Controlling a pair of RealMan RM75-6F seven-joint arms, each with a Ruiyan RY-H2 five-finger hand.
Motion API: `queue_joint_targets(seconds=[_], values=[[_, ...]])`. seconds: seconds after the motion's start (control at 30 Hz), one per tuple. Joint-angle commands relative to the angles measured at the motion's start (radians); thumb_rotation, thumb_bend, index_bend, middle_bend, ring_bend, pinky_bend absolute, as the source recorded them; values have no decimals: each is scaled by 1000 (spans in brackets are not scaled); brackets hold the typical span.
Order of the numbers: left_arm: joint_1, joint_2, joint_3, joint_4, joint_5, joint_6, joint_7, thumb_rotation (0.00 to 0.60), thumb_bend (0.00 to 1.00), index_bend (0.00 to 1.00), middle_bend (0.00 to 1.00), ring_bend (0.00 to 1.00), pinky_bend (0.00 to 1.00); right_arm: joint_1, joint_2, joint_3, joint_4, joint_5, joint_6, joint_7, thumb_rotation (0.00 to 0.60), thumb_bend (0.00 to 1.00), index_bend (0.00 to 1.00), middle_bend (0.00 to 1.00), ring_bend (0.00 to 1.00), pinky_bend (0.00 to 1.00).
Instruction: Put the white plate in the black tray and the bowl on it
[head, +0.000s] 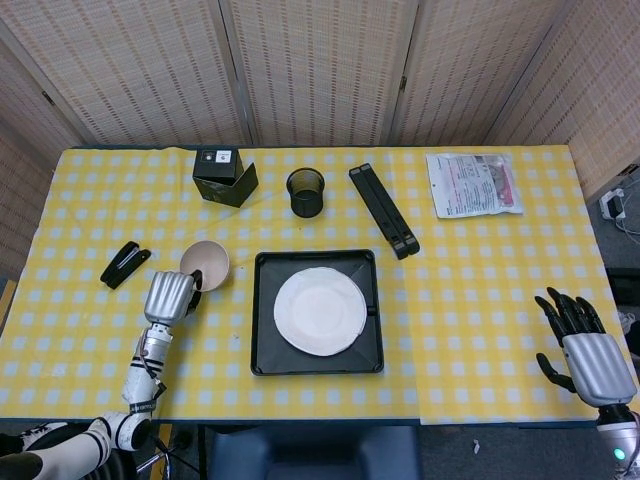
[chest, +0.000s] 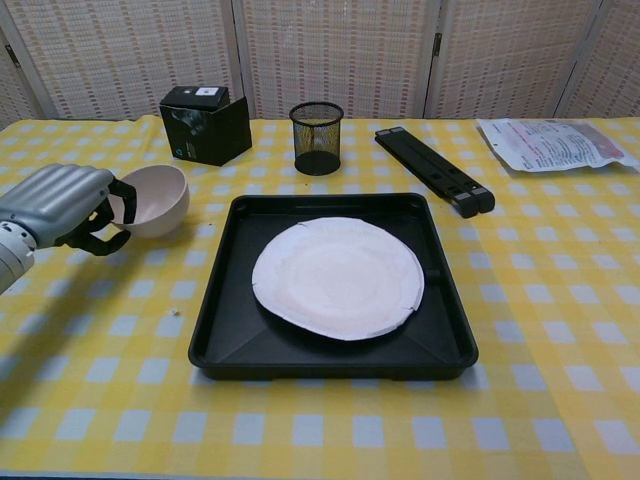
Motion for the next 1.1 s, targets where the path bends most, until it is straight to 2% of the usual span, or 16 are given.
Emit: queue_joint_targets(seconds=[0.03,0.23,0.63,0.87,1.1], values=[[7,18,6,-39,15,27,8,600,507,667,1000,1000,1000,0,0,-2,-2,-5,2,-1,600,405,0,0,0,0],[23,71,25,-173,51,83,62,600,509,669,1000,1000,1000,-3,1,-8,-5,-18,10,3,600,405,0,0,0,0],[33,173,60,-531,120,131,249,600,508,669,1000,1000,1000,-14,14,-22,-7,-55,38,36,600,406,0,0,0,0],[2,171,50,-696,124,99,386,600,507,669,1000,1000,1000,-15,19,-25,-9,-60,41,48,600,405,0,0,0,0],[-44,107,37,-745,105,43,473,600,508,668,1000,1000,1000,-41,38,-27,-2,-60,83,83,600,405,0,0,0,0]])
